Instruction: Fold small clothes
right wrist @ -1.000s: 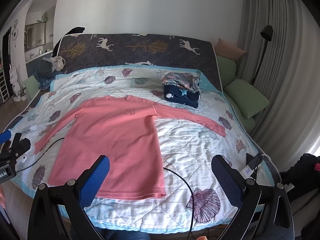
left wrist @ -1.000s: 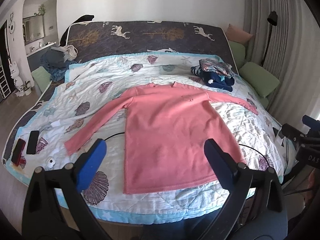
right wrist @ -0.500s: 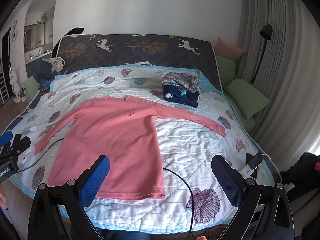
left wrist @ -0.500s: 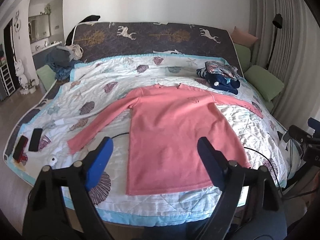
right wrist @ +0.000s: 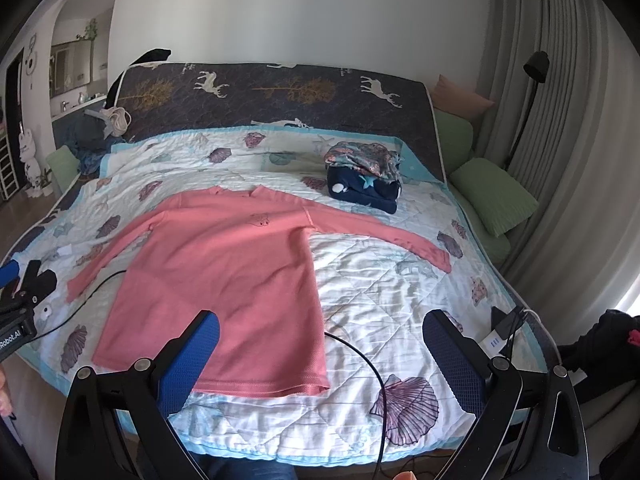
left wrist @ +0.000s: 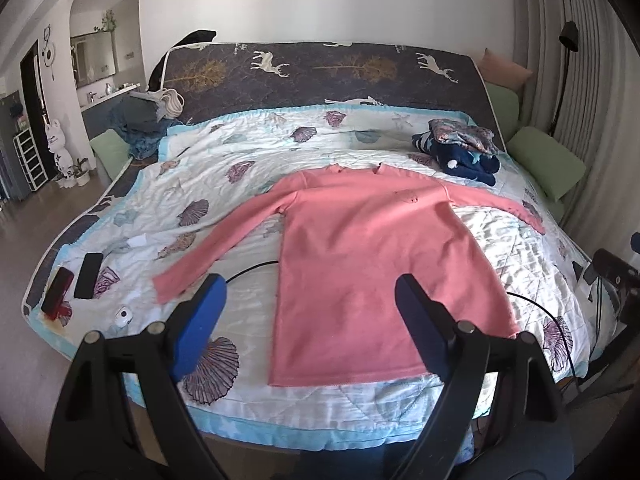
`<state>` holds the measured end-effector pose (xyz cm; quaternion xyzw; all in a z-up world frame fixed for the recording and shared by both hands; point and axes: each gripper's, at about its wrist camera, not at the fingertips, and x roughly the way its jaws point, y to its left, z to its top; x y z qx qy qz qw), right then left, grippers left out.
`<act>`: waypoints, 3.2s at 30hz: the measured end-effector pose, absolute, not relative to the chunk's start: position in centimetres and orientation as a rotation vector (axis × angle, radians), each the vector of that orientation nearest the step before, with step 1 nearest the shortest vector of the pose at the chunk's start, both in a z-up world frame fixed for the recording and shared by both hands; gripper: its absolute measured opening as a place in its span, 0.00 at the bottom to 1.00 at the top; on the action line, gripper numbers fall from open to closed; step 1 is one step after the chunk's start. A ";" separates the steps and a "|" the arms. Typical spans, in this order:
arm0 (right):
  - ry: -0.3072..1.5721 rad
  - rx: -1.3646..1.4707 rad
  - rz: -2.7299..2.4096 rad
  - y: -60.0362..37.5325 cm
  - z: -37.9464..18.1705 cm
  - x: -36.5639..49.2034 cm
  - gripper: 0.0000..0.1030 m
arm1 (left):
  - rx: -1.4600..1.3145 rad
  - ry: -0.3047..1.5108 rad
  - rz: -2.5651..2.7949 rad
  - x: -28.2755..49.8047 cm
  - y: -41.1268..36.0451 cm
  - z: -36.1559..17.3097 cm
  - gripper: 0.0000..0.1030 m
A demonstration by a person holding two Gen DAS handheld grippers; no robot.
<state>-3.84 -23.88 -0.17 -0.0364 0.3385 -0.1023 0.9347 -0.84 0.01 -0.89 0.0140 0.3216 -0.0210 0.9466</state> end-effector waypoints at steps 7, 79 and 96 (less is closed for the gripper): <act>0.691 -0.075 -0.208 -23.8 -0.1 -3.8 1.00 | 0.004 0.651 -0.016 -0.8 0.5 -1.0 0.84; 0.737 1.432 -0.161 -69.3 -27.4 21.2 0.77 | -0.403 1.625 -0.733 38.6 -32.6 -18.9 0.72; 0.641 1.516 -0.181 -70.7 -29.7 22.2 0.09 | -1.034 1.366 -0.519 37.6 -26.3 -23.0 0.11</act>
